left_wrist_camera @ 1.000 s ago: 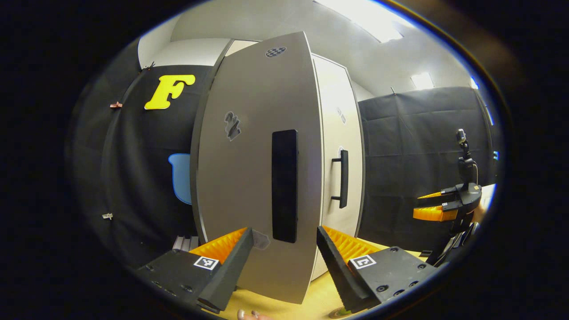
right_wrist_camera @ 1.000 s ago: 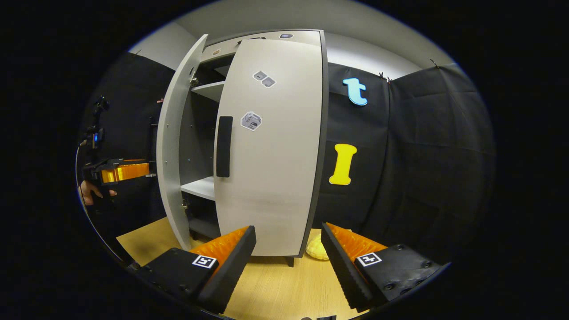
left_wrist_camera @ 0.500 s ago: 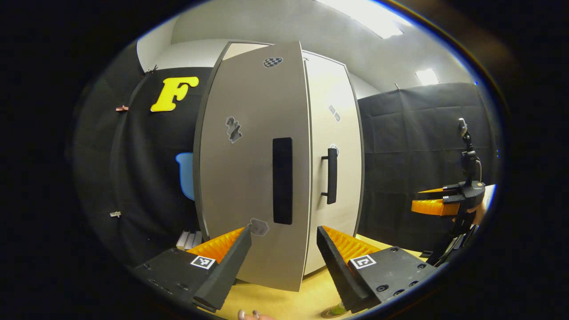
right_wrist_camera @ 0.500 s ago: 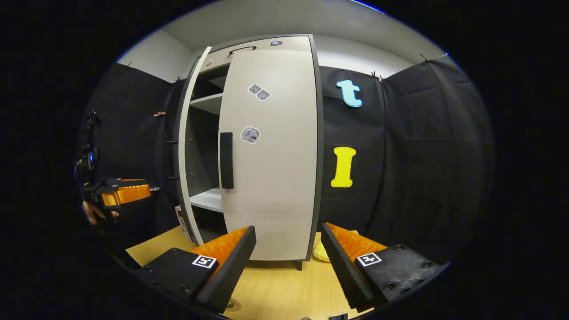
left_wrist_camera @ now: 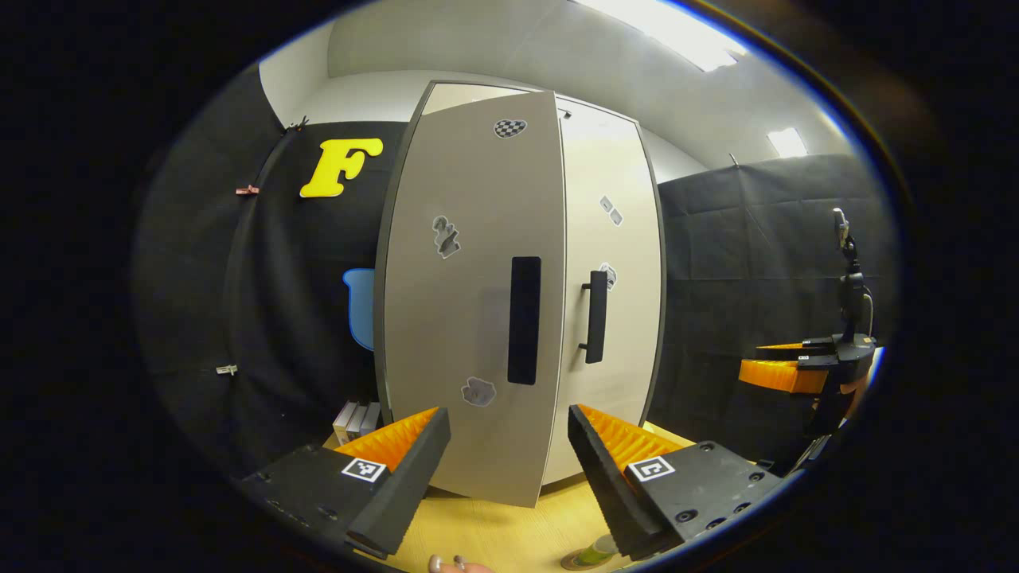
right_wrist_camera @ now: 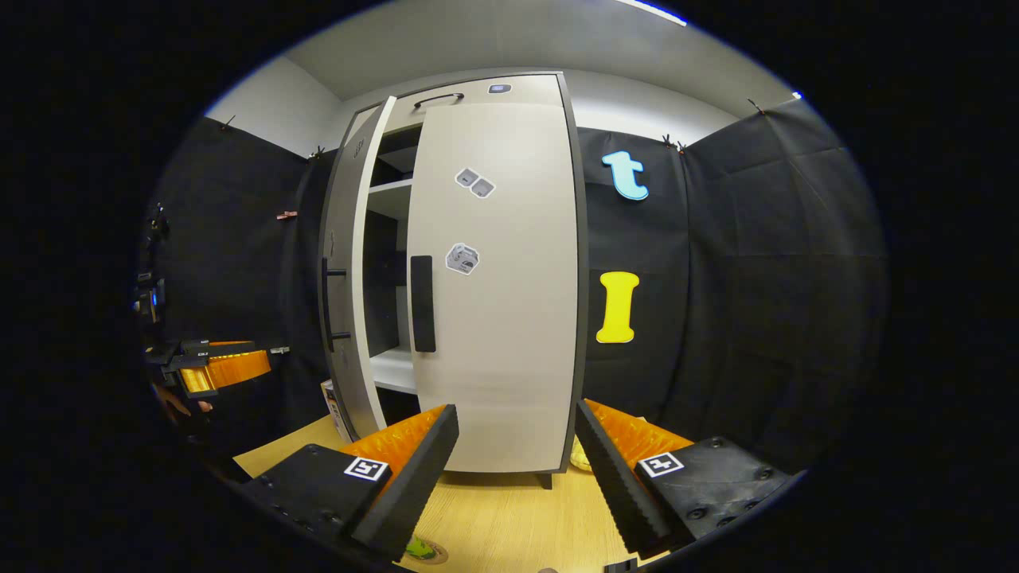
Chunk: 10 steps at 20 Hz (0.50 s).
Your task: Grasp the bottle in the cabinet with the left hand and place it on the coaster, then close the right door with the right hand and the left door with the left hand.
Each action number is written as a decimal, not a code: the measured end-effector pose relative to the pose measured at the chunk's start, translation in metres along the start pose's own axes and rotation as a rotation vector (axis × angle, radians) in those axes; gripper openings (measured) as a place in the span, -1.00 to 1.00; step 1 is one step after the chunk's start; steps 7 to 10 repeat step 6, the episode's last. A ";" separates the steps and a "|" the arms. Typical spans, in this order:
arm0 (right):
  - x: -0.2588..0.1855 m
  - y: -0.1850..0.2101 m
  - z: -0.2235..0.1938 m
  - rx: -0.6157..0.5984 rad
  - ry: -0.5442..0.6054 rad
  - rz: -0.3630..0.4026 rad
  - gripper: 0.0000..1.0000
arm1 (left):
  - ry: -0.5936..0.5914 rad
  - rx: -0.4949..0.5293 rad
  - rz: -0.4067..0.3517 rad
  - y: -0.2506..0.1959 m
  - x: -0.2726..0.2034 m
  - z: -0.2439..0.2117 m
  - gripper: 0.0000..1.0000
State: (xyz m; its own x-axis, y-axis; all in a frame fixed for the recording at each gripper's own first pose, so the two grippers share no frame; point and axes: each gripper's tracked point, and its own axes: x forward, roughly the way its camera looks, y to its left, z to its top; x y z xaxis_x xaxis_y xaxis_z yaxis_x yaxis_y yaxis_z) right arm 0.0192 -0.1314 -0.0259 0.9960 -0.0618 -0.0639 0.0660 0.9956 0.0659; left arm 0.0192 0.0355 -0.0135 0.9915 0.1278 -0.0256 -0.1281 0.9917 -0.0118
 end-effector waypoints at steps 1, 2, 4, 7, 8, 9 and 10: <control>-0.002 0.002 0.001 -0.003 0.000 -0.004 0.96 | 0.004 0.001 -0.003 0.001 -0.003 0.000 0.89; -0.004 0.004 0.003 -0.008 -0.004 -0.005 0.96 | 0.008 0.004 -0.007 0.003 -0.005 -0.001 0.89; -0.007 0.009 0.004 -0.021 -0.007 -0.008 0.96 | 0.009 0.003 -0.019 0.004 -0.006 -0.001 0.89; -0.008 0.012 0.004 -0.030 -0.006 -0.019 0.96 | 0.009 -0.004 -0.037 0.003 -0.006 -0.003 0.89; -0.008 0.012 0.004 -0.030 -0.006 -0.019 0.96 | 0.009 -0.004 -0.037 0.003 -0.006 -0.003 0.89; -0.008 0.012 0.004 -0.030 -0.006 -0.019 0.96 | 0.009 -0.004 -0.037 0.003 -0.006 -0.003 0.89; -0.008 0.012 0.004 -0.030 -0.006 -0.019 0.96 | 0.009 -0.004 -0.037 0.003 -0.006 -0.003 0.89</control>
